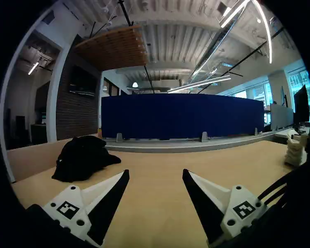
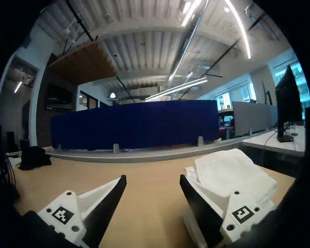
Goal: Fold towel
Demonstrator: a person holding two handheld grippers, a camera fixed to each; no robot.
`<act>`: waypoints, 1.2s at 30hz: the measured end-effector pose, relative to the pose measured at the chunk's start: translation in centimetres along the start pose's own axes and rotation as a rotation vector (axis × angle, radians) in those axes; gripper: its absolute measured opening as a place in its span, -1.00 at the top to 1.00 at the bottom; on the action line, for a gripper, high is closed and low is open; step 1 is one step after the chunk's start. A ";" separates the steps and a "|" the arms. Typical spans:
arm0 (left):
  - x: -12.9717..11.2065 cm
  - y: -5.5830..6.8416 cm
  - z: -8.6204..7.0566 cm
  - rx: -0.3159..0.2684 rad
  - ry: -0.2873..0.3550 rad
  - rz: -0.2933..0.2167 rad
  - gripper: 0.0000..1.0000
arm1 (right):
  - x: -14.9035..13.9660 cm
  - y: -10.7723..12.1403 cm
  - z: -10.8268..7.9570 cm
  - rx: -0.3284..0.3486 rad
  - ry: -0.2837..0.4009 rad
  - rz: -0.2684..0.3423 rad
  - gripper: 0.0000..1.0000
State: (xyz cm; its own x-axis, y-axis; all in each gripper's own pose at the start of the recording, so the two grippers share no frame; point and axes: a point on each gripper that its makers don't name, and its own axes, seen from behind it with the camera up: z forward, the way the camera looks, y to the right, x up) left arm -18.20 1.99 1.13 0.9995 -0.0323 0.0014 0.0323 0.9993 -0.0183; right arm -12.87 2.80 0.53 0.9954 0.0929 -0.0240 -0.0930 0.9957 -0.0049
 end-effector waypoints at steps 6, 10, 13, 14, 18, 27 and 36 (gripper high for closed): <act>0.0 0.0 0.0 0.000 0.000 0.000 -0.91 | -0.2 -0.4 -0.1 0.006 -0.009 -0.033 -1.00; 0.0 -0.1 0.0 0.000 0.000 0.000 -0.91 | -0.3 -0.5 -0.1 0.006 -0.016 -0.048 -1.00; 0.0 -0.1 -0.1 0.000 0.000 0.000 -0.91 | -0.4 -0.6 -0.1 0.003 -0.019 -0.062 -1.00; 0.0 -0.1 -0.1 0.000 0.000 0.000 -0.91 | -0.5 -0.7 -0.1 0.003 -0.019 -0.066 -1.00; 0.0 -0.1 -0.1 0.000 0.000 0.000 -0.92 | -0.5 -0.7 -0.2 0.002 -0.019 -0.067 -1.00; -0.1 -0.1 -0.1 0.000 0.000 -0.001 -0.92 | -0.5 -0.7 -0.1 0.001 -0.020 -0.067 -1.00; -0.1 0.0 -0.1 0.000 0.000 0.000 -0.91 | -0.6 -0.7 0.1 0.000 -0.021 -0.068 -1.00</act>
State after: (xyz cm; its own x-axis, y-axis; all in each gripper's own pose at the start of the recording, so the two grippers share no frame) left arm -18.26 1.97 1.06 0.9995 -0.0327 0.0012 0.0327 0.9993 -0.0184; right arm -13.38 2.09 0.60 0.9997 0.0253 -0.0028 -0.0254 0.9997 -0.0056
